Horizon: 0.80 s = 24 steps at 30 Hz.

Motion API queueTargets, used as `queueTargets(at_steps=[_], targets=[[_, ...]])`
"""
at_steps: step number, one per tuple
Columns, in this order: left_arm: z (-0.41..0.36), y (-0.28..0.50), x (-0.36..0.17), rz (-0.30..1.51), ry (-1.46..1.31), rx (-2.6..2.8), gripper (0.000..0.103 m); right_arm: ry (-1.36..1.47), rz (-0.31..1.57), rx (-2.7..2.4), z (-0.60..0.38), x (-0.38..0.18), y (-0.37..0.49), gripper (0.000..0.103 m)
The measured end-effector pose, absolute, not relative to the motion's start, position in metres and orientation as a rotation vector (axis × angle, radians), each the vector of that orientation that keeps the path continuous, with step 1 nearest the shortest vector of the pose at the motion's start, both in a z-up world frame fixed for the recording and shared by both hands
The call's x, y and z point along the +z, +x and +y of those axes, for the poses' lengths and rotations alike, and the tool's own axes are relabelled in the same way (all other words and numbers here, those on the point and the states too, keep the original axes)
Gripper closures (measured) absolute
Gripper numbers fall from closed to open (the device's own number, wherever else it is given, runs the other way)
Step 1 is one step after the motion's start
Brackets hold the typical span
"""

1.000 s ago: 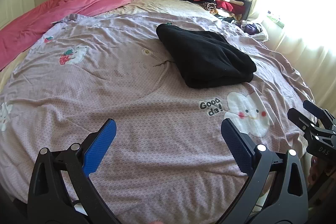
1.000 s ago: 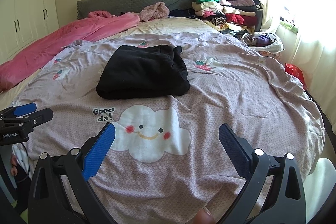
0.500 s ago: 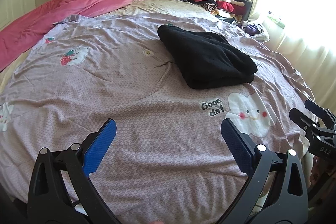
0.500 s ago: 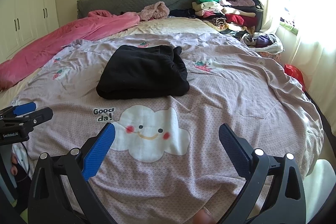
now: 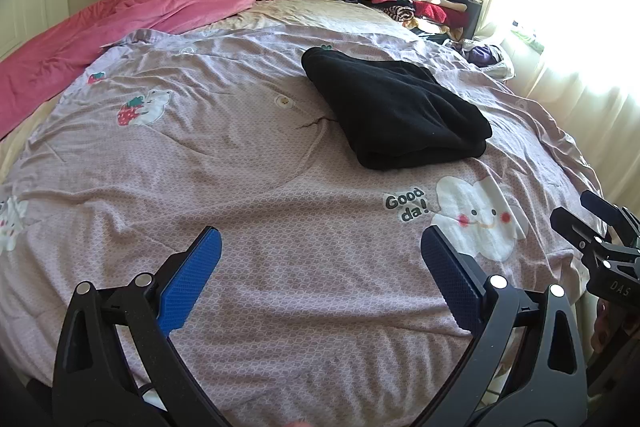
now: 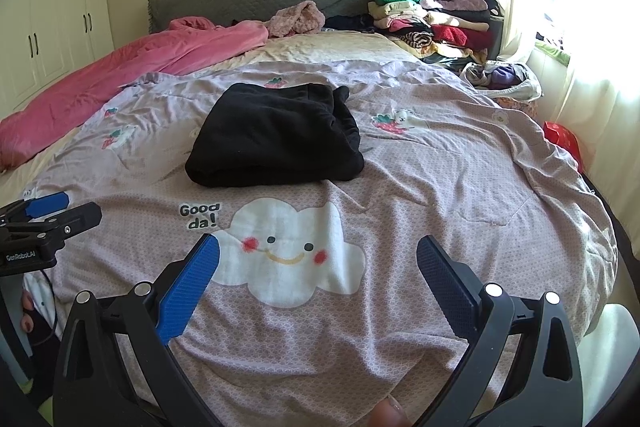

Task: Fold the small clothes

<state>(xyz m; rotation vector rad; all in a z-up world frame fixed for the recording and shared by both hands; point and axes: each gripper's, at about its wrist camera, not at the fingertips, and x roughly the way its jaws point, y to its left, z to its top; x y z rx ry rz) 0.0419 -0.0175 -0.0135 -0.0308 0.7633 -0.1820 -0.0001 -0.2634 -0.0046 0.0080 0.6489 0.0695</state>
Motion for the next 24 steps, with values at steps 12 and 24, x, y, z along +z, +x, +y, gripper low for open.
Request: queueTargets(at_steps=[12, 24], targets=[[-0.011, 0.045, -0.013, 0.759, 0.002, -0.171, 0.009, 0.004, 0.653, 0.056, -0.266, -0.007, -0.001, 0.005], [0.031, 0.063, -0.009, 0.754, -0.093, -0.075, 0.009, 0.185, 0.671, -0.328, -0.371, -0.027, -0.022, 0.005]])
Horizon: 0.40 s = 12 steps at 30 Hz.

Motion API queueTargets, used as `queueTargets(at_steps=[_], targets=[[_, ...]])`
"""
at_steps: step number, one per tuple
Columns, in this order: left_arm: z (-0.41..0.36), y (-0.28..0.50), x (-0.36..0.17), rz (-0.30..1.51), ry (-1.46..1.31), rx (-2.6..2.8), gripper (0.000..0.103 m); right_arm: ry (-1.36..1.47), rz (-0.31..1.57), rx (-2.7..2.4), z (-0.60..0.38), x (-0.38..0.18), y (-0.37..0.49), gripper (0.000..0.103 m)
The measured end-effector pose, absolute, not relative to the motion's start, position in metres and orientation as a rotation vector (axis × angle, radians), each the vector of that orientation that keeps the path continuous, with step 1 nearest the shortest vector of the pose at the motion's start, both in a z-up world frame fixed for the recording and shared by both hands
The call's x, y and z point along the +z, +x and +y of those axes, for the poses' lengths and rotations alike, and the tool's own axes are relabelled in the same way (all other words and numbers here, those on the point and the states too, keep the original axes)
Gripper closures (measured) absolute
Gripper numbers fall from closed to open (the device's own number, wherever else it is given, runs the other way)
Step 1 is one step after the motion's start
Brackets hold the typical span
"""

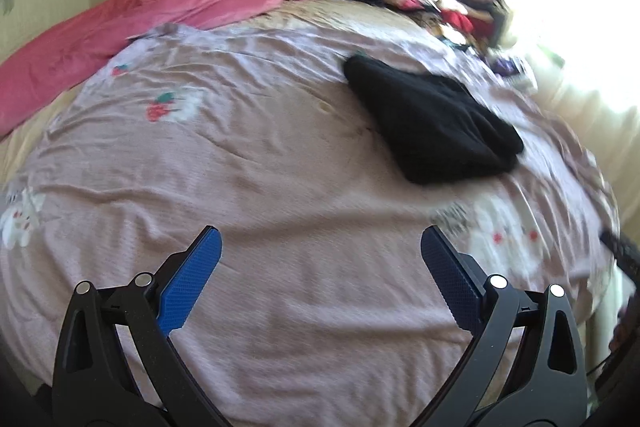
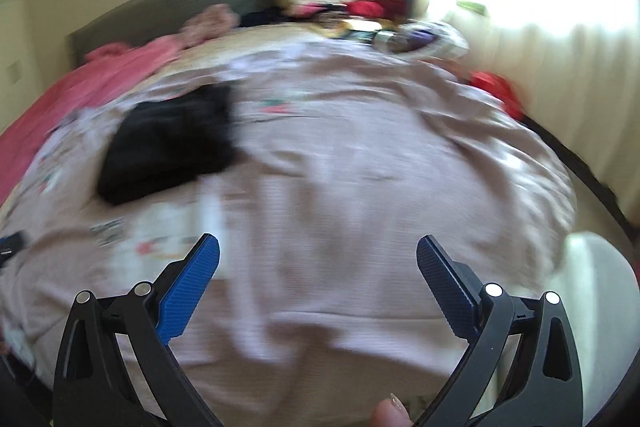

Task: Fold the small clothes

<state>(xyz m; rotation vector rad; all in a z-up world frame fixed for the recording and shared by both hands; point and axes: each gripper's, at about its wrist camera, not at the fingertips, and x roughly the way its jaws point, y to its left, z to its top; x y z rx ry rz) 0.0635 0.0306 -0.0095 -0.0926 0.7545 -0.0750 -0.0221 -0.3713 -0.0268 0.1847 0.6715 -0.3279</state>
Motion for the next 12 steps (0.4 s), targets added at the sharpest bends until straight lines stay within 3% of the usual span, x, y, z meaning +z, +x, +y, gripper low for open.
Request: queueTargets(at_steps=[6, 12], targets=[[0.160, 0.106, -0.003, 0.817, -0.228, 0.170, 0.009, 0.283, 0.710, -0.700, -0.499, -0.057, -0.057, 0.005], [0.341, 0.131, 0.001, 0.810, -0.322, 0.573, 0.009, 0.386, 0.776, -1.030, -0.616, -0.093, -0.103, 0.005]])
